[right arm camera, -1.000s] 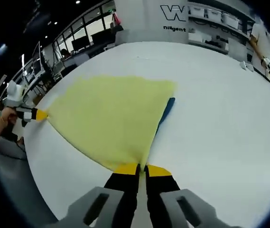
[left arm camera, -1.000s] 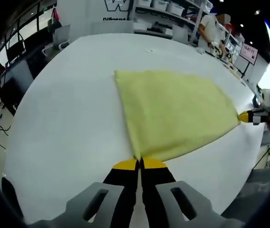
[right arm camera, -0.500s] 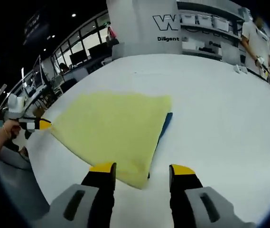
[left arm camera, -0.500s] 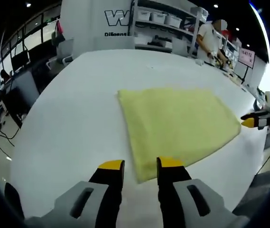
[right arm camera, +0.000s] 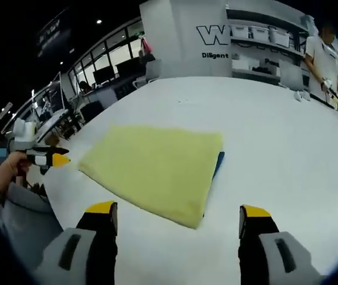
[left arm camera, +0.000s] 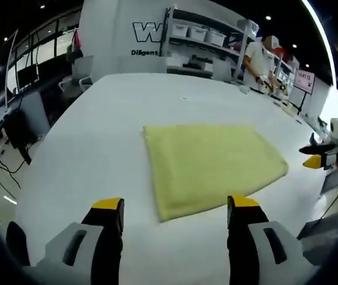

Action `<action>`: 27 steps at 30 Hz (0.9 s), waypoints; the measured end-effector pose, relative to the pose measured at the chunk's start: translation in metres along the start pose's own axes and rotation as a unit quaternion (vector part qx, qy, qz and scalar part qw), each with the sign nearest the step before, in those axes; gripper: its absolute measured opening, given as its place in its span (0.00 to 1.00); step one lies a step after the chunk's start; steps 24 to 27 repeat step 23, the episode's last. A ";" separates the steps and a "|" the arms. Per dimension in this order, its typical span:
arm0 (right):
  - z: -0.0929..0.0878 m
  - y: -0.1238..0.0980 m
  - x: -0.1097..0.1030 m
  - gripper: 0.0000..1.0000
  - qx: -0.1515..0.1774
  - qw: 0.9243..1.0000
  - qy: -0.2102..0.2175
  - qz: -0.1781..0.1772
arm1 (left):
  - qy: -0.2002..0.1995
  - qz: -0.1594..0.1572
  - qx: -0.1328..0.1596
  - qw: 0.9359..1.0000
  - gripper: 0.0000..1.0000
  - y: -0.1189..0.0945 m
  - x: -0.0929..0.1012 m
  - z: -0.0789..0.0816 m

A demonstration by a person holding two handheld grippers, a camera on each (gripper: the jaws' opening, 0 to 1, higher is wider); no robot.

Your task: Fold the garment on the visible template until the final outline fits inside the template.

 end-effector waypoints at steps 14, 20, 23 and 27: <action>0.000 -0.028 -0.018 0.99 0.016 1.000 -0.007 0.016 | 0.005 -0.015 0.017 1.000 0.91 -0.031 0.014 0.003; -0.005 -0.035 -0.020 0.99 0.016 1.000 -0.005 0.017 | 0.013 -0.014 0.018 1.000 0.99 -0.039 0.014 0.005; -0.005 -0.036 -0.021 0.99 0.015 1.000 -0.005 0.017 | 0.014 -0.014 0.019 1.000 0.99 -0.040 0.014 0.005; -0.005 -0.036 -0.021 0.99 0.015 1.000 -0.005 0.017 | 0.014 -0.014 0.019 1.000 0.99 -0.040 0.014 0.005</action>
Point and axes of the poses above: the point that each gripper's makers call its tool centre point, and the gripper's own axes: y roughly forward along the fingers, x roughly to its right, z roughly out of its top, the point moved 1 cm from there along -y, roughly backward along the fingers, and after that the axes turned 15 degrees about y, right-handed, at the moved point
